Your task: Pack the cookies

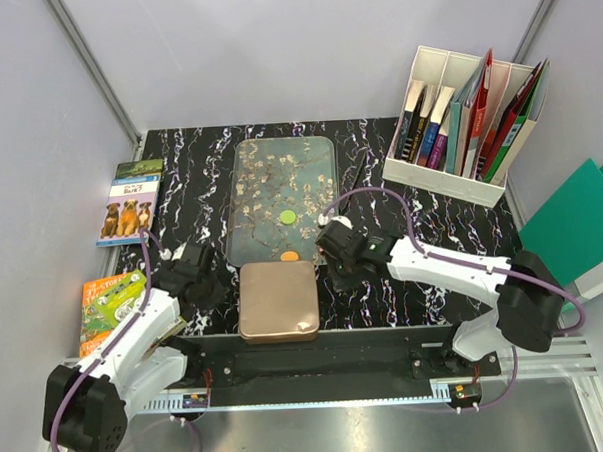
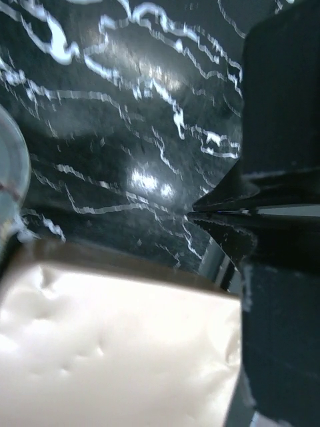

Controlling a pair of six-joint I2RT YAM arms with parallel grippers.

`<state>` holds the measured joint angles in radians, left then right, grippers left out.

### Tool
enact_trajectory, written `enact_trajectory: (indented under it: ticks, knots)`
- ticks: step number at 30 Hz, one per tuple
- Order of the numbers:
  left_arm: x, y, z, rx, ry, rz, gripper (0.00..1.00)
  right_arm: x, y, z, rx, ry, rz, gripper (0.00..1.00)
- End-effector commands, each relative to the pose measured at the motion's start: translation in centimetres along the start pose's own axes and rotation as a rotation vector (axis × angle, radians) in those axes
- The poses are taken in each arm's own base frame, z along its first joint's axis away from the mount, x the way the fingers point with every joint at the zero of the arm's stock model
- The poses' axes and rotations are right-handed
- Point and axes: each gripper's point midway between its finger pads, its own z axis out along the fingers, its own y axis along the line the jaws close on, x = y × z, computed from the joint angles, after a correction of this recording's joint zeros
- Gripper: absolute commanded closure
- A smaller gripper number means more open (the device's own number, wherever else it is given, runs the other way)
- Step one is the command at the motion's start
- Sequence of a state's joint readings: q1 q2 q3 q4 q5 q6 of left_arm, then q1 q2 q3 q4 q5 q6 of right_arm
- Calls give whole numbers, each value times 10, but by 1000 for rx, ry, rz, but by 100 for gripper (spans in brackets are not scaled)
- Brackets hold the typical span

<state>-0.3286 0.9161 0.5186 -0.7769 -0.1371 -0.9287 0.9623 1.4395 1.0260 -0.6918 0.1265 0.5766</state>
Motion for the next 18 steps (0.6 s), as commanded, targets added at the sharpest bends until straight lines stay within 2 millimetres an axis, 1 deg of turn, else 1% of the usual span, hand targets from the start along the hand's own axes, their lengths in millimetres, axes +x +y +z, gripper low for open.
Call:
enact_trajectory:
  ticks: [1,4,6,9,18]
  knots:
    - [12,-17,6,86,40,-45,100,9,38,6,-113,28,-33,90]
    - [19,-18,10,86,61,-40,100,17,57,15,-136,66,-69,91]
    - [21,-19,11,88,65,-38,100,20,64,23,-134,90,-91,91]
    - [23,-18,11,91,66,-34,100,19,70,27,-136,96,-103,91]
    - [28,-22,15,106,85,-25,100,14,77,25,-155,88,-105,91]
